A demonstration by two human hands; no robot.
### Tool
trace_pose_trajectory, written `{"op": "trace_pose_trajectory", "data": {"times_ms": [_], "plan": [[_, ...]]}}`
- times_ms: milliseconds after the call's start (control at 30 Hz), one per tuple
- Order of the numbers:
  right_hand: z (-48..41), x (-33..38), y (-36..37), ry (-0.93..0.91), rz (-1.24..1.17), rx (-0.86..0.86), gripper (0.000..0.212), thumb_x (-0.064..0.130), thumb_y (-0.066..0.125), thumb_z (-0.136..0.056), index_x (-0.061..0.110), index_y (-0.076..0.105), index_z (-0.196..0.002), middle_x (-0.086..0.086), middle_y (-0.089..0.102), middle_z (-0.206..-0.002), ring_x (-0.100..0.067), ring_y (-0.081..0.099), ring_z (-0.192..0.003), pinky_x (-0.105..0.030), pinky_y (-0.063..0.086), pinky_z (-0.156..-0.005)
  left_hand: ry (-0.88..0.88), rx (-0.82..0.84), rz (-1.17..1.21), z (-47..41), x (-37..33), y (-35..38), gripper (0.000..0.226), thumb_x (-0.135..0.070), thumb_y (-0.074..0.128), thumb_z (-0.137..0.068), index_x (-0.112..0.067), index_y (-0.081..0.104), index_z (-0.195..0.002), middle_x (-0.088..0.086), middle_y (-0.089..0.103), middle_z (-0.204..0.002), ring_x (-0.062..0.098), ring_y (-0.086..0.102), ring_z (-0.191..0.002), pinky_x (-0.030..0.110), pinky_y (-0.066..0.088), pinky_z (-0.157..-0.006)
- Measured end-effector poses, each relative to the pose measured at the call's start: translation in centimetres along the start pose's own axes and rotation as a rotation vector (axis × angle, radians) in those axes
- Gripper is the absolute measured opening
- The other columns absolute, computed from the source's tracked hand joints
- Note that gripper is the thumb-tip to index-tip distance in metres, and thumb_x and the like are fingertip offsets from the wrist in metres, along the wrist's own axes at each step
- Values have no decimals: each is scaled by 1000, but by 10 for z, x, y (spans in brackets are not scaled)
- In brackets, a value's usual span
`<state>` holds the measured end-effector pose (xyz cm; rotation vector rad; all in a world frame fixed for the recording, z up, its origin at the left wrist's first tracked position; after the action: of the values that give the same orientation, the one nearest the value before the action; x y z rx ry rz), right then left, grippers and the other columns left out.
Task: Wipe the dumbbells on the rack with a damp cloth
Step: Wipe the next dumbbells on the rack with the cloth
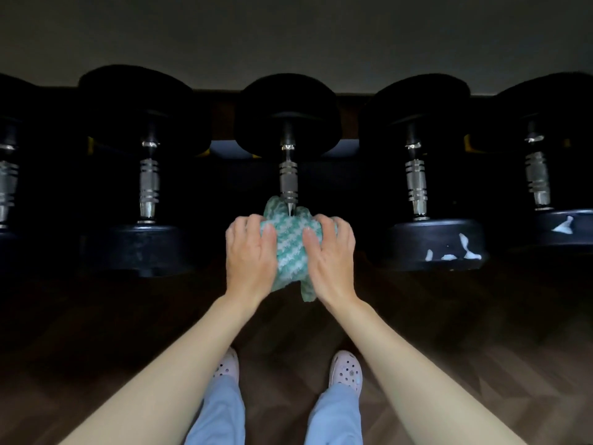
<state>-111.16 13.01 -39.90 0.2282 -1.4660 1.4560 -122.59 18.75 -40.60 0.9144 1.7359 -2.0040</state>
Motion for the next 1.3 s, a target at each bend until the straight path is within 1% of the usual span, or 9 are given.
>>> {"op": "trace_pose_trajectory", "data": {"times_ms": [167, 333, 500, 600, 733, 867, 967, 1100, 1300], "plan": [[-22, 7, -1, -142, 25, -65, 54, 41, 16, -98, 7, 58, -90, -4, 54, -86, -21, 50, -84, -37, 39, -82, 133, -17, -306, -18, -16, 6, 45, -29, 13, -90, -12, 52, -76, 4, 52, -76, 23, 45, -74, 30, 28, -70], [-21, 1, -7, 45, -433, -155, 32, 15, 36, -101, 19, 51, -73, 3, 53, -74, -10, 52, -69, -26, 41, -66, 377, -84, -605, -4, -58, 17, 31, -23, 36, -94, -9, 59, -78, 7, 59, -72, 23, 55, -65, 29, 33, -67], [4, -32, -6, 212, -697, 19, 30, 27, 34, -102, 29, 52, -126, 8, 57, -122, 0, 55, -109, -12, 45, -88, 591, -6, -614, 17, -54, 27, 27, -16, 47, -90, -4, 63, -107, 17, 66, -104, 33, 62, -99, 40, 34, -99], [15, -40, -4, 372, -765, 121, 42, 36, 30, -101, 25, 39, -141, 2, 53, -132, -11, 51, -121, -24, 44, -98, 653, 76, -642, 21, -51, 27, 36, -23, 45, -92, -7, 59, -121, 18, 60, -124, 34, 55, -119, 43, 28, -107], [32, -23, -4, 345, -674, 48, 31, 29, 34, -101, 24, 46, -130, 7, 54, -123, -7, 53, -114, -22, 42, -94, 509, 106, -583, 31, -39, 17, 49, -32, 22, -102, -5, 37, -139, 18, 39, -145, 31, 32, -137, 41, 18, -114], [46, -1, 4, 40, -302, -17, 28, 28, 29, -102, 36, 38, -127, 10, 39, -128, -5, 39, -123, -23, 33, -106, 314, 64, -399, 45, -26, 9, 51, -31, 6, -103, -6, 15, -146, 15, 16, -153, 31, 12, -142, 43, 11, -116], [45, 6, 10, -17, -156, 19, 45, 34, 23, -97, 27, 34, -140, -2, 23, -152, -20, 8, -146, -48, 14, -117, 183, 52, -213, 42, -15, 4, 54, -35, 6, -102, -7, 1, -147, 12, 4, -156, 30, 5, -144, 45, 16, -117], [35, 7, 6, -88, -19, 94, 48, 47, 13, -92, 38, 7, -139, 16, -11, -151, -7, -18, -141, -34, -5, -119, -171, 103, 54, 25, -8, -6, 53, -28, 17, -102, -7, -1, -148, 5, -5, -156, 21, -2, -146, 33, 6, -120], [0, 13, -3, -96, 8, 103, 54, 38, 22, -92, 26, 37, -142, 5, 28, -150, -12, 7, -142, -18, -3, -111, -201, 82, -33, 15, -11, -2, 58, -33, 9, -98, -2, 17, -147, 14, 18, -155, 25, 13, -145, 33, 10, -119]]}}
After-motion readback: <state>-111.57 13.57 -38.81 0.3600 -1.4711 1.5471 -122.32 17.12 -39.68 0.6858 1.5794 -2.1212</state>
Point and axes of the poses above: each hand's wrist, its own z-axis away from the middle knuckle, its own y-axis out of the palm, x = y × z, the point moved 2 cm from there along -z, towards the middle knuckle
